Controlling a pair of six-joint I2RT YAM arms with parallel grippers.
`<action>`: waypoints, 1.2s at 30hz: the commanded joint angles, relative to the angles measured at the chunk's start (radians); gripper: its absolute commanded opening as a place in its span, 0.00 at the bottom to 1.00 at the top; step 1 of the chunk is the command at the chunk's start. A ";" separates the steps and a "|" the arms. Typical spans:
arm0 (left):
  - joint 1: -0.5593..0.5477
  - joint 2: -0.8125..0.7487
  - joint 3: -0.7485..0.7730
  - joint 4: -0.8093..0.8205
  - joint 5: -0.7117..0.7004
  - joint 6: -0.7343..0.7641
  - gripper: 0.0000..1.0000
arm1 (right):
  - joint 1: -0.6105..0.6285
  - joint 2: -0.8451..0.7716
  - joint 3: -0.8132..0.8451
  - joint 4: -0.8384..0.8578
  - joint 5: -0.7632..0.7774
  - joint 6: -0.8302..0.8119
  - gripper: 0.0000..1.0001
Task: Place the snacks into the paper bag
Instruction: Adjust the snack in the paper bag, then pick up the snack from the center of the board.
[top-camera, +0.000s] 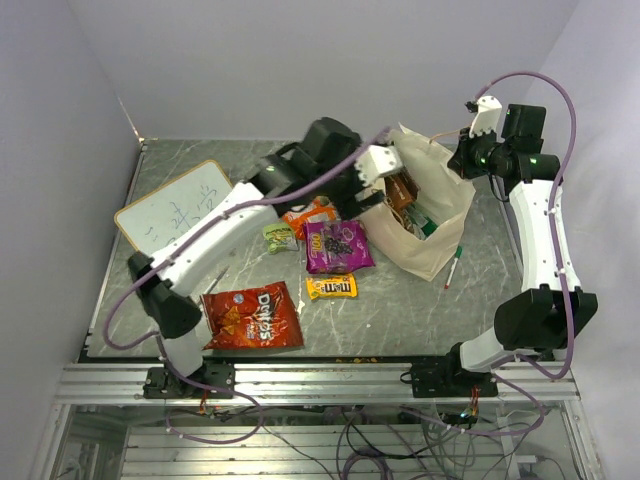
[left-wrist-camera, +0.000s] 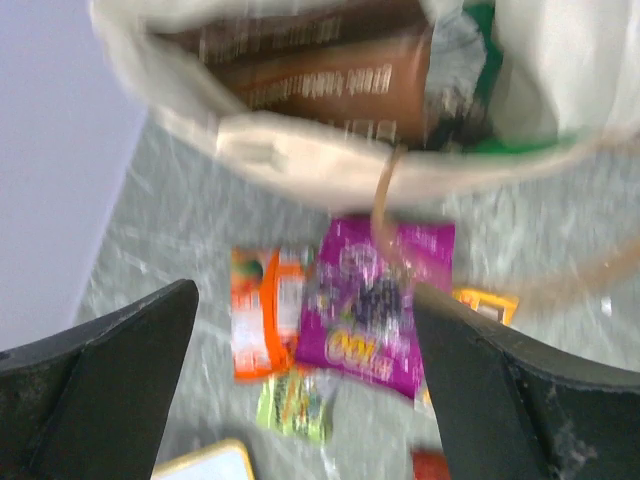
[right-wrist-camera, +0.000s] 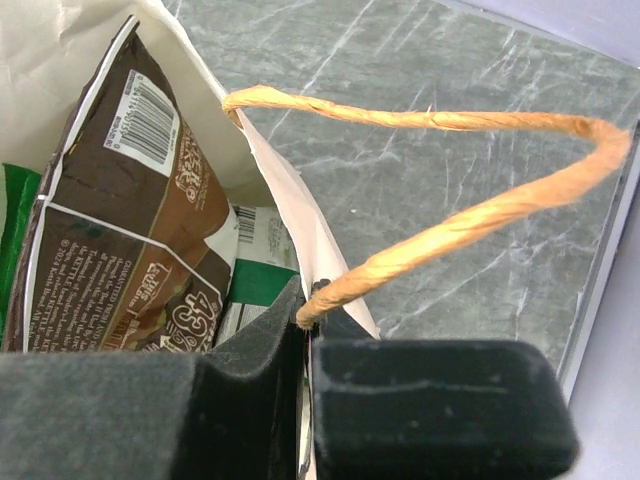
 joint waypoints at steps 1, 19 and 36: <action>0.142 -0.169 -0.152 -0.125 0.133 0.020 1.00 | -0.002 -0.024 0.009 0.029 -0.037 0.004 0.00; 0.758 -0.283 -0.759 -0.455 0.321 0.390 0.95 | -0.001 -0.037 -0.023 0.044 -0.039 -0.010 0.00; 0.842 -0.117 -0.994 -0.454 0.264 0.501 0.81 | 0.000 -0.044 -0.035 0.055 -0.041 -0.013 0.00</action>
